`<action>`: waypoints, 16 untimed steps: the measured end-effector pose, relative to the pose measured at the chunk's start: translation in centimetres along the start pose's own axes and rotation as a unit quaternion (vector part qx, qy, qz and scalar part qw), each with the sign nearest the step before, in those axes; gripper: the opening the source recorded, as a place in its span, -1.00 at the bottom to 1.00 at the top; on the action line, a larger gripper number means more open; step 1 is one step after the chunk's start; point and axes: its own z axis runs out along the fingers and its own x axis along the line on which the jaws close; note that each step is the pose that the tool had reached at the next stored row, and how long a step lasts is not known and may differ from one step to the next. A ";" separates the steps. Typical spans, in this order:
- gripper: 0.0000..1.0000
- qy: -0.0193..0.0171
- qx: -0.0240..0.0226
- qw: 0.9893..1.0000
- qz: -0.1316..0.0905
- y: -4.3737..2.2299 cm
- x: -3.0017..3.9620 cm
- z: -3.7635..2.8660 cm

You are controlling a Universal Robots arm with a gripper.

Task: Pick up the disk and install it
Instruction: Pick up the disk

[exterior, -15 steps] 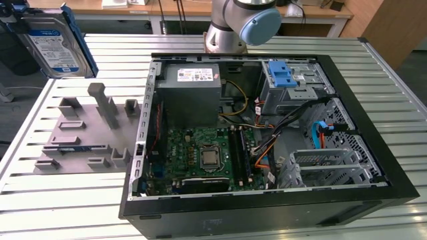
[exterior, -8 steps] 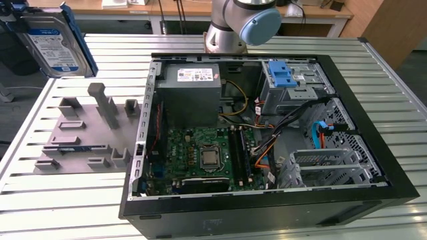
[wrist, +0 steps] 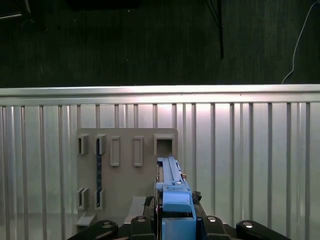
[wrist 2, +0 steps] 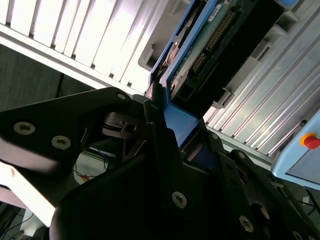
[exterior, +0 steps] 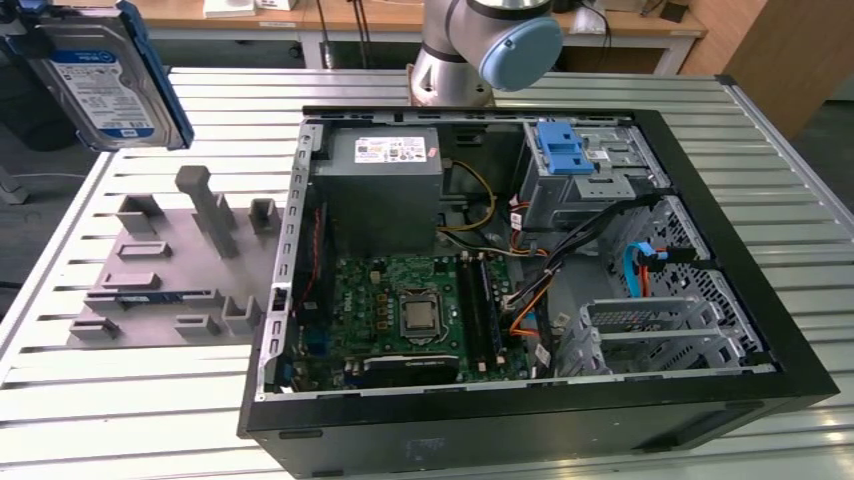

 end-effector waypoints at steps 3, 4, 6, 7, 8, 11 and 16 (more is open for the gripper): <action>-0.27 0.000 0.000 1.000 0.000 -0.01 0.00 -0.37; -0.27 0.000 0.000 1.000 0.000 -0.01 0.00 -0.47; -0.27 0.000 0.000 1.000 0.000 -0.02 0.00 -0.65; -0.27 0.000 0.000 1.000 0.000 -0.03 0.00 -0.77; -0.27 0.000 0.000 1.000 0.000 -0.03 0.00 -0.89; -0.27 0.000 0.000 1.000 0.000 -0.04 0.00 -1.30; -0.27 0.000 0.000 1.000 0.000 -0.07 0.00 -1.92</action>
